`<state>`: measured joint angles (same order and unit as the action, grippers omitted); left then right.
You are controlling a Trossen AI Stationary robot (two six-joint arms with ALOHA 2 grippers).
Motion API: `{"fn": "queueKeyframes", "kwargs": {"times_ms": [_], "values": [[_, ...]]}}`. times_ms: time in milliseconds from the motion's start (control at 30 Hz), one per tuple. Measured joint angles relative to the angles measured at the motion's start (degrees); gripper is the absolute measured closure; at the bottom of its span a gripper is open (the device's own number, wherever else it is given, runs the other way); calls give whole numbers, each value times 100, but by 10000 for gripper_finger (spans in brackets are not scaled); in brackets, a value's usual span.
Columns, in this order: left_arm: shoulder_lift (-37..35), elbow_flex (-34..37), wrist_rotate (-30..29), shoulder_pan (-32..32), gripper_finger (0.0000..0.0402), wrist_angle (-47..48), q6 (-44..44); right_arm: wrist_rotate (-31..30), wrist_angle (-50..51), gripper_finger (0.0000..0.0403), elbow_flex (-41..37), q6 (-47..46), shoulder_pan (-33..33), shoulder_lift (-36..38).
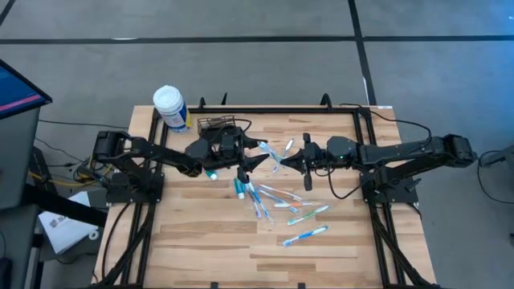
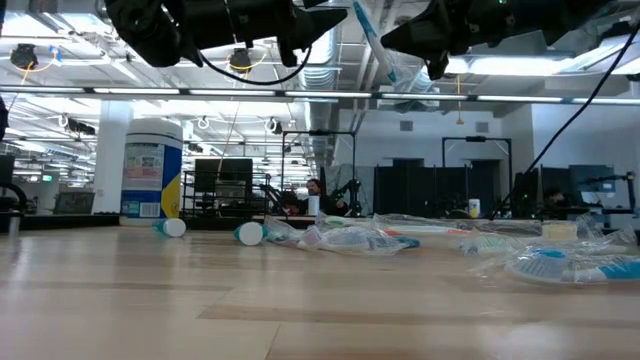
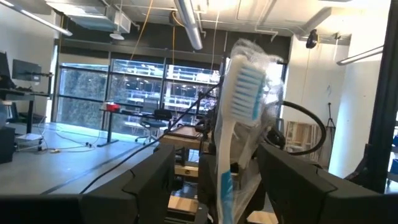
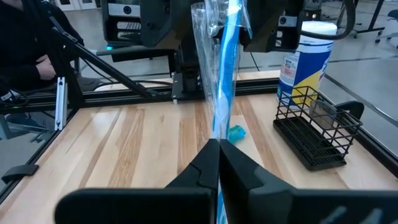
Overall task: Pick & Place toothbrushing station
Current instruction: Put the blue toothbrush into the black wire organizer
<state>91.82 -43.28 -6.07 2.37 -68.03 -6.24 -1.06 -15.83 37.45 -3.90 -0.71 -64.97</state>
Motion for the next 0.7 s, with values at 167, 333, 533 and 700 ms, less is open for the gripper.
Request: {"fn": "queueKeyframes", "kwargs": {"times_ms": [167,333,533,700], "values": [[63,-108,-2,0,180,3,-2,0,13,403,0,0,0,0],[64,-149,-2,0,180,2,0,0,24,403,0,1,0,0],[64,-149,-7,0,194,2,274,0,25,403,0,2,0,0],[63,-149,-5,20,226,-2,302,0,24,403,0,0,0,0]]}}
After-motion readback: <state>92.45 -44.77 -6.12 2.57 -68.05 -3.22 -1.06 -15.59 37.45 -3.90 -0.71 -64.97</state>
